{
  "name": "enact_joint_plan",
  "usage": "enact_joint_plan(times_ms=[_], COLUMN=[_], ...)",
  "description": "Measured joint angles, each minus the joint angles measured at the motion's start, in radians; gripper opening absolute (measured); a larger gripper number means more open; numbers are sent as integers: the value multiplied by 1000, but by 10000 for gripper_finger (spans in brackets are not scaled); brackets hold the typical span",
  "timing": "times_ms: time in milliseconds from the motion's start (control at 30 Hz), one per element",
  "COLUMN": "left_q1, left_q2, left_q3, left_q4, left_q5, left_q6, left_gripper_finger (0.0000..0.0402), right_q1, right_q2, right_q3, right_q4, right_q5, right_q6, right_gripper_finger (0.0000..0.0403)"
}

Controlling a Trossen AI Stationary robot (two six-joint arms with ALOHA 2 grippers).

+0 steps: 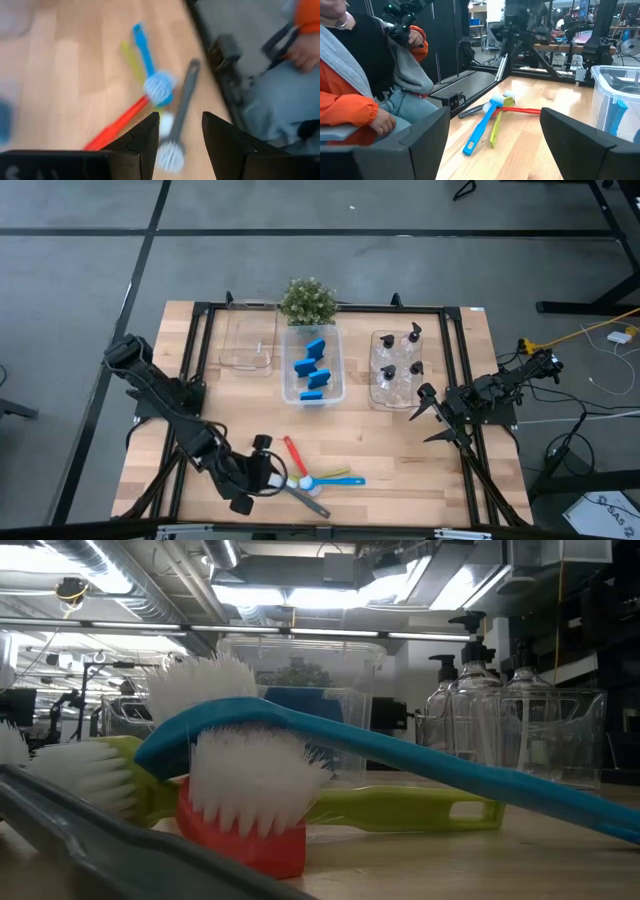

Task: Pick & Place Kitchen Sink Supplies
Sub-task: Adjust the left transparent bin

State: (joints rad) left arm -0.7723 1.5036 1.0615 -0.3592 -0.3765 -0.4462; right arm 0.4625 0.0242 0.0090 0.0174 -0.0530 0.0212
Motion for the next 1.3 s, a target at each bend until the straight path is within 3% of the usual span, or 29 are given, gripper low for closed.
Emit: enact_joint_plan(times_ms=[233, 400, 533, 667, 867, 1033, 1300], left_q1=[21, 99, 235, 383, 552, 682, 827], left_q2=[-122, -260, -330, -347, -346, -338, -311], left_q3=[0, 0, -1, -21, -23, -23, -24], left_q4=[-445, -684, -794, -808, -802, -804, -795], left_q5=[-140, -228, -204, -128, -118, 10, 73], left_q6=[-286, -284, -212, -75, 117, 208, 326], left_gripper_finger=[143, 143, 143, 143, 143, 143, 143], right_q1=[0, 0, 0, 0, 0, 0, 0], right_q2=[0, 0, 0, 0, 0, 0, 0], right_q3=[0, 0, 0, 0, 0, 0, 0], right_q4=[0, 0, 0, 0, 0, 0, 0], right_q5=[0, 0, 0, 0, 0, 0, 0], right_q6=[-2, -2, 0, 0, -1, 0, -1], right_gripper_finger=[308, 308, 308, 308, 308, 308, 308])
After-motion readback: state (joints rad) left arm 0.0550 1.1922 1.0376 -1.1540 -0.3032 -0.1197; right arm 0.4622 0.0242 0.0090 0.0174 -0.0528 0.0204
